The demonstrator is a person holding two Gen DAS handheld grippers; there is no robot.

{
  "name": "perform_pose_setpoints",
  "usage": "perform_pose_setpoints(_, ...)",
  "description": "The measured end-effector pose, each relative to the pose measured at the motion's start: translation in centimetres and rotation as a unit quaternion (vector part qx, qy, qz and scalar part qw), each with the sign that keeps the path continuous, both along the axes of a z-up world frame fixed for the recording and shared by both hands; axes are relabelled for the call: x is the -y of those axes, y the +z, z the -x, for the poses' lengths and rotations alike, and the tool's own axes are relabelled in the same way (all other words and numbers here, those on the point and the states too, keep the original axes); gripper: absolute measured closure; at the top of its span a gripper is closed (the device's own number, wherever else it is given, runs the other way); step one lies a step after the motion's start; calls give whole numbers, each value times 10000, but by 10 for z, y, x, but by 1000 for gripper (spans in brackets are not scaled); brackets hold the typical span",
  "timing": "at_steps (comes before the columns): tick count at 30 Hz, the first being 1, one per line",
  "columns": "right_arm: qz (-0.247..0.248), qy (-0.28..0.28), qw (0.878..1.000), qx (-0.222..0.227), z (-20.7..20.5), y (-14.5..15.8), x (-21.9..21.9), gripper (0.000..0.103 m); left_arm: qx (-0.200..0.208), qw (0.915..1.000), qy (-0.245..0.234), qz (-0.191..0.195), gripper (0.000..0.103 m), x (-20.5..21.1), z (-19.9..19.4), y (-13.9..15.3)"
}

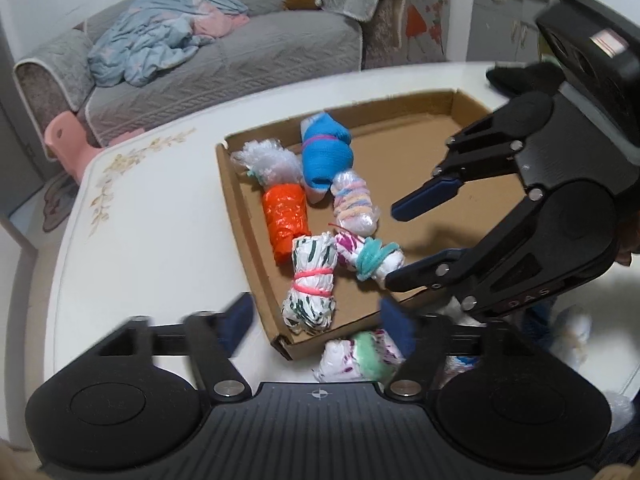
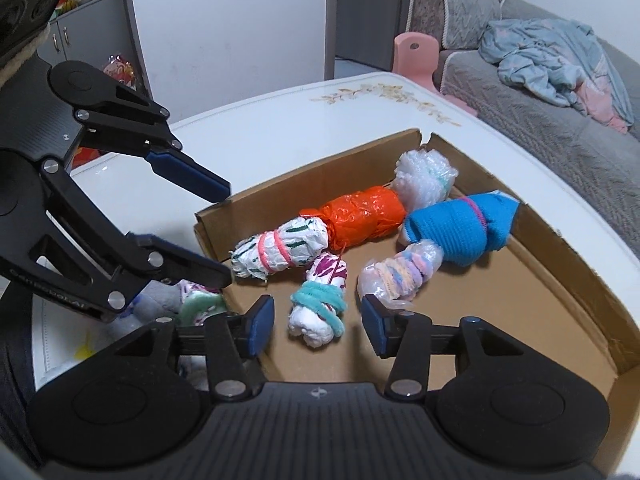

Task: Organize objects
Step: 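Carry both socks into the tray, lower them and open both tools, then grasp the large bubble-wrapped bundle with left tool while right tool grasps clear plastic bag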

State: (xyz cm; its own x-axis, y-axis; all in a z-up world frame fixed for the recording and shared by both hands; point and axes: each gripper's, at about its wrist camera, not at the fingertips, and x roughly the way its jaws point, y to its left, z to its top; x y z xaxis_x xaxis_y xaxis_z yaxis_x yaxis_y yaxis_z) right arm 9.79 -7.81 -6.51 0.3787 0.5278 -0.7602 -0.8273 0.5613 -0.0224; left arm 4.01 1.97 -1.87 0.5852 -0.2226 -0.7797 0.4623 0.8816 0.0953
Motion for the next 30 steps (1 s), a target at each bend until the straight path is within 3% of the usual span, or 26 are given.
perform_pose_setpoints(2, -76, -18, 9999, 63, 8, 8, 7, 52, 87, 9999, 28, 46, 16, -4, 10, 8)
perform_pose_setpoints(5, -157, -108, 9996, 229, 23, 20, 22, 38, 221, 9996, 106, 131, 12, -12, 28, 18)
perform_pose_setpoints(12, -505, -252, 9977, 378, 69, 32, 58, 28, 370, 9982, 295, 377, 9, -28, 71, 19)
perform_pose_setpoints(18, -539, -164, 9973, 470, 96, 35, 66, 27, 372, 9984, 296, 310, 7, -28, 96, 11)
perform_pose_setpoints(30, -783, -258, 9957, 414, 151, 11, 88, 22, 274, 9911, 686, 1107, 6, -26, 155, -21)
